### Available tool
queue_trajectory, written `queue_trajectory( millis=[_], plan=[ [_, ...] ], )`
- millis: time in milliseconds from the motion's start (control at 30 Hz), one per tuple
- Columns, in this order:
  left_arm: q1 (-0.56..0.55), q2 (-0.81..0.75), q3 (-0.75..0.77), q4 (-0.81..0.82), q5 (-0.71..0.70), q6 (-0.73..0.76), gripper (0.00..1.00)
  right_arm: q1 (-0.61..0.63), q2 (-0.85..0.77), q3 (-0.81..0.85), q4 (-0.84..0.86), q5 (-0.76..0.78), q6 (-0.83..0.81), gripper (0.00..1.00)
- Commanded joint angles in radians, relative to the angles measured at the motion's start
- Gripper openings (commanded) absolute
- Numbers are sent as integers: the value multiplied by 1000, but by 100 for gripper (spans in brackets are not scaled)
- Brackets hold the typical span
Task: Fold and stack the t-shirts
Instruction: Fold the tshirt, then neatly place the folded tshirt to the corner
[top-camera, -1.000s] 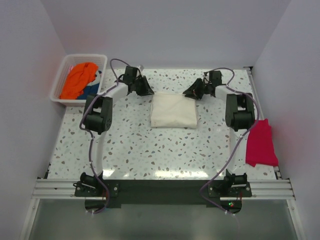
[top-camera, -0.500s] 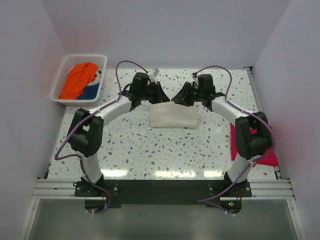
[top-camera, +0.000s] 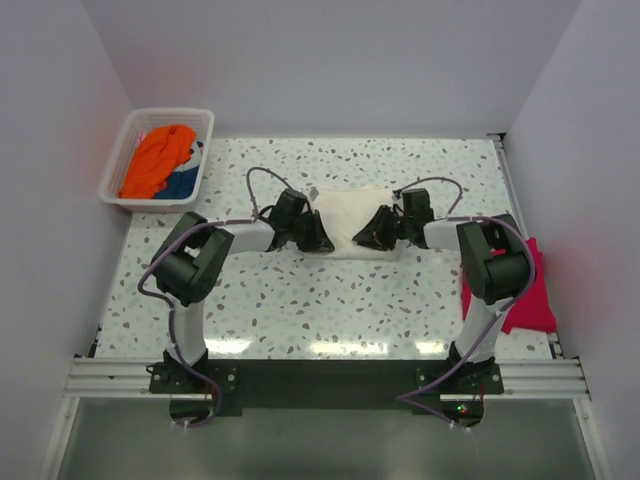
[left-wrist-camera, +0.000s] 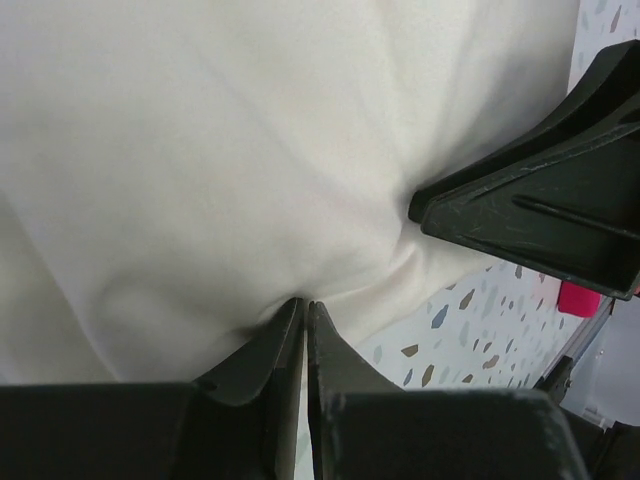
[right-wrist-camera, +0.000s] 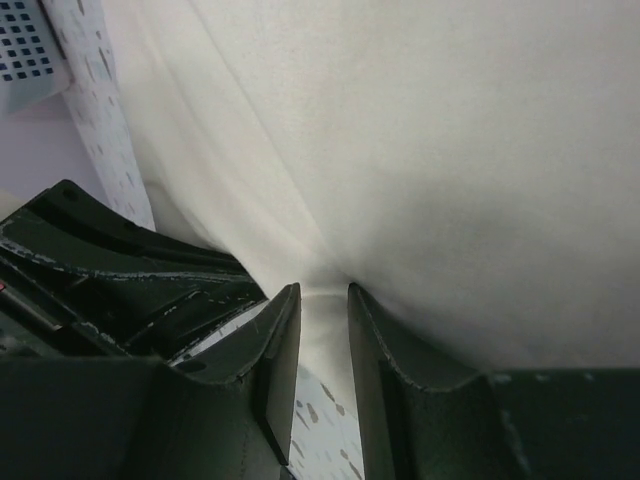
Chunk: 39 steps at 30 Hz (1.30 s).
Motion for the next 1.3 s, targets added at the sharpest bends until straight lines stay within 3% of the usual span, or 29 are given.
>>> queue_trajectory(
  millis=[0, 267, 433, 600, 733, 1000, 1267],
  plan=[
    [3, -14, -39, -39, -111, 18, 11, -60, -12, -71, 10, 18, -18, 31],
    [13, -56, -62, -73, -134, 8, 8, -205, -106, -145, -59, -33, -96, 32],
    [15, -115, -85, -77, -131, 15, 7, -225, -183, -168, -126, 27, -158, 34],
    [15, -162, -21, -152, -107, 49, 10, -226, -359, -136, -270, 145, -208, 43],
    [3, -190, 43, -183, -74, 75, 17, -226, -442, -93, -370, 277, -250, 62],
    [-98, -66, 246, -215, -50, 74, 20, -222, -301, 2, -356, 249, -302, 69],
    [-140, 78, 237, -176, -57, 26, 17, -179, -163, 30, -304, 226, -299, 73]
  ],
)
